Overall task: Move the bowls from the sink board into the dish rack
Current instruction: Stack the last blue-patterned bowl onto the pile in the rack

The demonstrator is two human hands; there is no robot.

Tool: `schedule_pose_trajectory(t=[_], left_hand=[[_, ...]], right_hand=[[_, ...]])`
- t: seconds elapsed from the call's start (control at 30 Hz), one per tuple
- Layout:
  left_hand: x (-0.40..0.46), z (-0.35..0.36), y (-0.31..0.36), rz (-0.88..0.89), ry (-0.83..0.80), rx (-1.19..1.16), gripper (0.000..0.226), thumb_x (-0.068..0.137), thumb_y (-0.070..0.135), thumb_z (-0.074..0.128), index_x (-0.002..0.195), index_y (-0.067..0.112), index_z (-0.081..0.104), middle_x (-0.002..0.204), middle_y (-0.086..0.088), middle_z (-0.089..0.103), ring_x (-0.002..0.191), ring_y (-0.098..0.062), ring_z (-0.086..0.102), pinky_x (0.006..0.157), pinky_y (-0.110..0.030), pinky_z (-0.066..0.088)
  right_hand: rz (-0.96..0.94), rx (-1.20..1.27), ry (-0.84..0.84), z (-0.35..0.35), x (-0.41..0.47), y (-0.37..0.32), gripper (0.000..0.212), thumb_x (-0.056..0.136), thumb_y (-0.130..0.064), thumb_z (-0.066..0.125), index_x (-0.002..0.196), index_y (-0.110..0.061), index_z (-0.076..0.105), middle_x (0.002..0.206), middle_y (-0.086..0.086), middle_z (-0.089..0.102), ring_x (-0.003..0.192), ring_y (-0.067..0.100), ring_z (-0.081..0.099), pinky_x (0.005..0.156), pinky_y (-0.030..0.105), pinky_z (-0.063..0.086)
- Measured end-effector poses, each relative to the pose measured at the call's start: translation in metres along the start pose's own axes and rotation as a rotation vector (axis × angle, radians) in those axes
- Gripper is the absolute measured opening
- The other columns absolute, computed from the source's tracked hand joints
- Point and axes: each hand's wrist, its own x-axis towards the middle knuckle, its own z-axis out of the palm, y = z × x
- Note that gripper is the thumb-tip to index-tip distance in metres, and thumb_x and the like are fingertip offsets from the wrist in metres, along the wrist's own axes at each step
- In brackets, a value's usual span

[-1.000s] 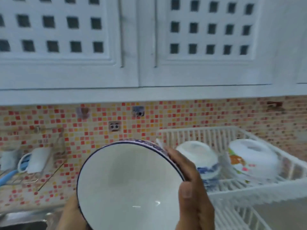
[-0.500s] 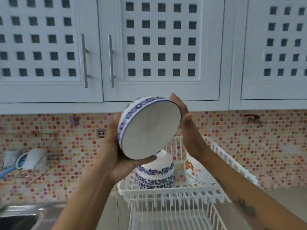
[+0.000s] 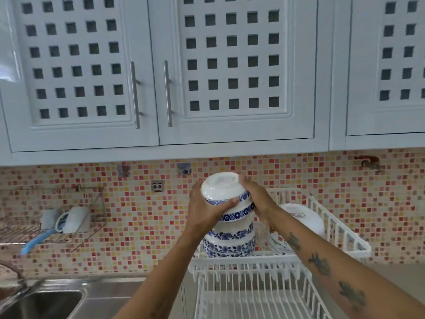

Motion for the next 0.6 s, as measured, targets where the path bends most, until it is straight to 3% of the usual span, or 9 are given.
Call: schedule_pose_trajectory(t=[0.17,0.27,0.4,0.5,0.6], left_hand=[[0.004,0.012,-0.02,-0.053,-0.047,0.097,0.099,0.04,0.073,0.081,0.123,0.031,0.047,0.123,0.005,0.055,0.115,-0.017,0.058,0.094,-0.041,0.055],[0.002,0.016,-0.027,-0.105,-0.079,0.136,0.116,0.038,0.08,0.078,0.133,0.024,0.042,0.13,0.0,0.052,0.118,-0.02,0.056,0.096,-0.044,0.054],[0.003,0.016,-0.031,-0.131,-0.127,0.178,0.116,0.049,0.066,0.084,0.141,0.015,0.034,0.132,0.003,0.045,0.12,-0.017,0.048,0.099,-0.033,0.046],[0.004,0.013,-0.035,-0.186,-0.174,0.196,0.138,0.043,0.072,0.082,0.151,0.017,0.016,0.143,0.003,0.04,0.131,-0.022,0.045,0.108,-0.04,0.043],[0.004,0.009,-0.036,-0.224,-0.215,0.213,0.156,0.035,0.078,0.079,0.155,0.02,-0.002,0.158,-0.008,0.027,0.143,-0.028,0.035,0.112,-0.048,0.04]], right_hand=[[0.041,0.016,0.021,0.0,0.005,0.021,0.032,0.091,-0.047,0.051,0.107,-0.023,0.066,0.116,0.012,0.07,0.103,0.028,0.067,0.096,0.044,0.052],[0.073,-0.018,0.005,-0.004,0.008,0.034,0.055,0.078,-0.061,0.057,0.118,-0.023,0.064,0.119,0.01,0.069,0.104,0.027,0.068,0.098,0.047,0.051],[0.148,-0.008,-0.07,-0.008,0.009,0.042,0.032,0.093,-0.049,0.049,0.109,-0.026,0.064,0.105,0.005,0.073,0.093,0.021,0.069,0.076,0.033,0.055],[0.186,-0.033,-0.123,-0.008,0.009,0.046,0.031,0.096,-0.047,0.044,0.107,-0.027,0.065,0.098,0.003,0.074,0.087,0.018,0.07,0.068,0.029,0.053],[0.185,-0.023,-0.129,-0.007,0.011,0.051,0.035,0.096,-0.043,0.045,0.116,-0.021,0.064,0.108,0.009,0.073,0.097,0.024,0.069,0.079,0.036,0.056]])
